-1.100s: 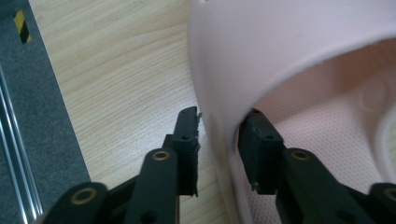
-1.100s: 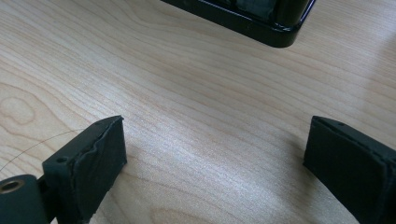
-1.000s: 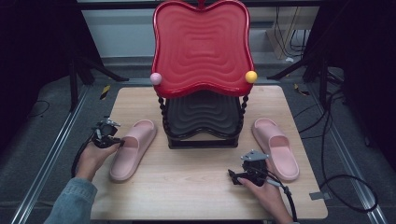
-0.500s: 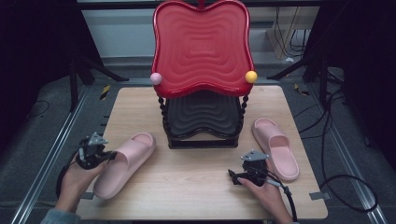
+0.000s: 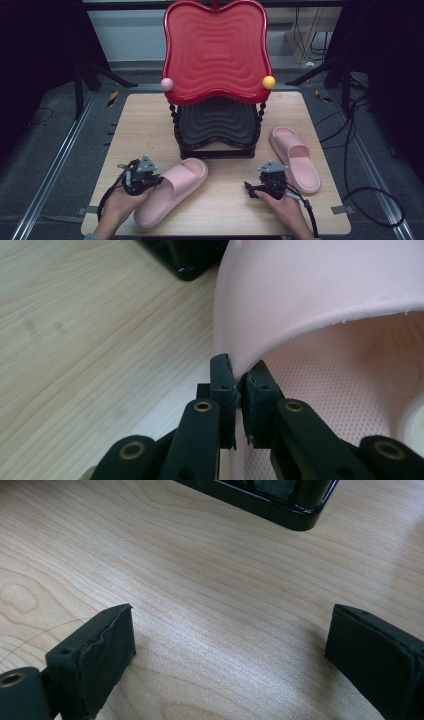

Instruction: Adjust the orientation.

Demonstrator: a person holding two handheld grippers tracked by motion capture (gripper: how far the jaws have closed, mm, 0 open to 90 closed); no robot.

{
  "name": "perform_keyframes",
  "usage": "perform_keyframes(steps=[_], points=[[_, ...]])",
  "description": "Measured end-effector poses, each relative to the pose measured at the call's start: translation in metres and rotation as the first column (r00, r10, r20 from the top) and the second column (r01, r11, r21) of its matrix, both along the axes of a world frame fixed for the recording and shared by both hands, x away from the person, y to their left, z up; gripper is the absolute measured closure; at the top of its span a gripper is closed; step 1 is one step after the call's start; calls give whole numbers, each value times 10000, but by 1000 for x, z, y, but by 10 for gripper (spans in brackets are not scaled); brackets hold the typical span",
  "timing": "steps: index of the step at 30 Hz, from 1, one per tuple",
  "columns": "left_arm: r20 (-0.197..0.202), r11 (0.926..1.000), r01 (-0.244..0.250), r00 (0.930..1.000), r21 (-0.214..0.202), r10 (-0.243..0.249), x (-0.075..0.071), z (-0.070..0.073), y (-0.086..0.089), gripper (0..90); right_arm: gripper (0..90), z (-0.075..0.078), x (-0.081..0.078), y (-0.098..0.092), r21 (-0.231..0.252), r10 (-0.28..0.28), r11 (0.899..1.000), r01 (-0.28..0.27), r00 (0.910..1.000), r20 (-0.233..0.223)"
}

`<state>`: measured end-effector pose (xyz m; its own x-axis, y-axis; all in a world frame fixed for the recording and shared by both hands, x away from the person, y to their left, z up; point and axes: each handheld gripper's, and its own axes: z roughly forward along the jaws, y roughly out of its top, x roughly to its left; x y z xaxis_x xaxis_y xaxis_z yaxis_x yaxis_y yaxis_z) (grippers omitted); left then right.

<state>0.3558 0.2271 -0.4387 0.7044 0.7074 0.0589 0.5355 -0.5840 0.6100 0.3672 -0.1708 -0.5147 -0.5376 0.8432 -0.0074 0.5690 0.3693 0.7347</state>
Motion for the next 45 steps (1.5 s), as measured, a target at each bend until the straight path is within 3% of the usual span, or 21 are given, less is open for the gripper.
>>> perform_keyframes(steps=[4, 8, 15, 17, 19, 25, 27, 30, 33, 35, 40, 45], points=[[-148, 10000, 82, 9999, -28, -82, 7, -6, -17, 841, 58, 0, 0, 0, 4, 20, 10000, -20, 10000, -1], [20, 9995, -5, 10000, 310, 5, 10, -10, -30, 838, 58, 0, 0, 0, -3, 38, 10000, -38, 10000, 8], [86, 9999, -29, 10000, 138, 28, 11, -18, -32, 813, 58, 0, 0, 0, -9, 37, 10000, -37, 10000, 10], [185, 9999, -47, 9998, -130, 50, 8, -15, -29, 744, 58, 0, 0, 0, -4, 36, 10000, -36, 10000, 5], [403, 9996, -148, 9991, -244, 158, 4, -11, -26, 621, 58, 0, 0, 0, -10, 38, 10000, -38, 10000, 10], [869, 9959, -313, 9955, -852, 387, -23, 1, -17, 319, 59, 0, 0, 0, -7, 36, 10000, -36, 10000, 9], [1100, 9924, -314, 9929, -1188, 446, -33, 3, -16, 242, 58, 0, 0, 0, -3, 33, 10000, -33, 10000, 7], [1052, 9891, -108, 9941, -1467, 265, -44, 6, -20, 157, 58, 0, 0, 0, 14, 15, 10000, -15, 10000, -2], [990, 9764, 302, 9950, -2136, -91, -51, 7, -27, 142, 58, 0, 0, 0, -3, 3, 10000, -3, 10000, 3], [955, 9721, 386, 9953, -2312, -169, -53, 7, -34, 142, 58, 0, 0, 0, -9, 6, 10000, -6, 10000, 9], [888, 9821, 480, 9955, -1820, -322, -53, -4, -48, 240, 58, 0, 0, 0, -7, 4, 10000, -4, 10000, 8], [838, 9772, 203, 9965, -2115, -26, -48, -20, -54, 408, 58, 0, 0, 0, 6, 1, 10000, -1, 10000, 3]])
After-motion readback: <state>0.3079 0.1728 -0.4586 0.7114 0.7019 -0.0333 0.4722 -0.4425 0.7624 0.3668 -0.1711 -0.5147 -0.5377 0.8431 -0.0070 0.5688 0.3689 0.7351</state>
